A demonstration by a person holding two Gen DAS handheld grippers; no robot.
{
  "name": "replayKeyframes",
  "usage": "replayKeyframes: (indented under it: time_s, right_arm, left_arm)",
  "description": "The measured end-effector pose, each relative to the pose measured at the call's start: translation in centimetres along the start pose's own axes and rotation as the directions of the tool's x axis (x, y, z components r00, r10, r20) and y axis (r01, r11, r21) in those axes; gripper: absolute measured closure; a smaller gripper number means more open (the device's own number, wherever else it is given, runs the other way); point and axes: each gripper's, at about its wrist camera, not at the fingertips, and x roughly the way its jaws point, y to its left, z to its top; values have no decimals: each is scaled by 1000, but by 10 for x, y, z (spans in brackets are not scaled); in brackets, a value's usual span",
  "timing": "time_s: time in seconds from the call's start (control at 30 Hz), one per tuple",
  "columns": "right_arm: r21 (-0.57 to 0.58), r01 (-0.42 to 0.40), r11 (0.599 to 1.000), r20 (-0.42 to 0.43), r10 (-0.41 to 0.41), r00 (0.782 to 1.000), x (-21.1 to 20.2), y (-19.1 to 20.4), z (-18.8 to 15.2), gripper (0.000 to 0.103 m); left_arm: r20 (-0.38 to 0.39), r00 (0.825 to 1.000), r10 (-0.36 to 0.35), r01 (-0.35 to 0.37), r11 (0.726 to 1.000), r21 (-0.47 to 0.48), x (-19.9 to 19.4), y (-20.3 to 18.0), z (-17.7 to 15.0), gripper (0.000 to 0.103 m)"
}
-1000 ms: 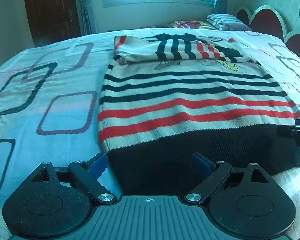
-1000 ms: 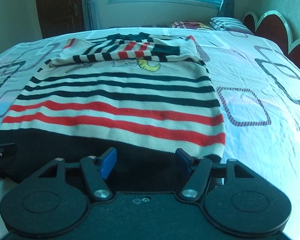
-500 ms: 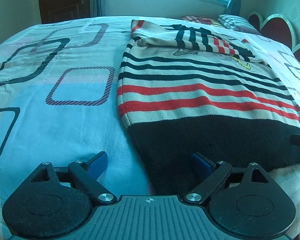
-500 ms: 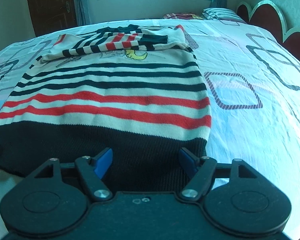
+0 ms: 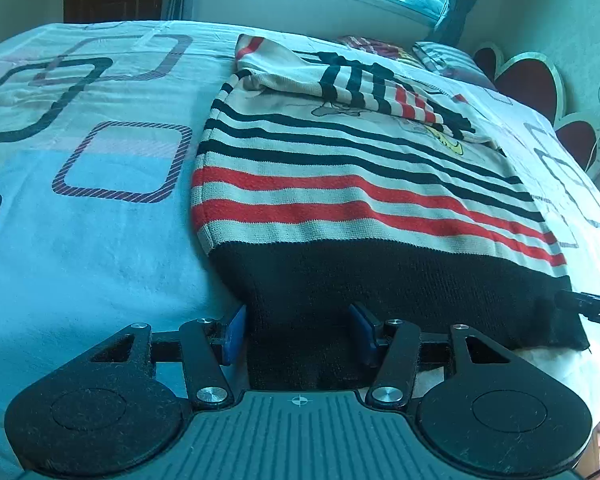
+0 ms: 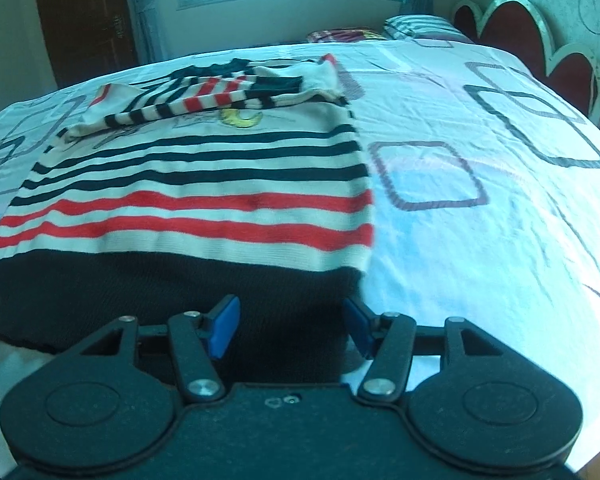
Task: Fold small clothes
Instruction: 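Release the sweater and pull both tools back toward the hem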
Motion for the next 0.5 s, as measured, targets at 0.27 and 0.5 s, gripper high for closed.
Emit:
replayKeyframes:
  time_s: [0.27, 0.5]
  right_arm:
    - [106, -31, 994, -51, 36, 998, 4, -28, -7, 39]
    - [105, -78, 991, -64, 85, 994, 3, -20, -7, 53]
  left_arm:
    - [-37, 998, -58, 56, 997, -49, 1, 6, 4, 63]
    - [-43, 997, -59, 57, 997, -42, 3, 3, 3, 63]
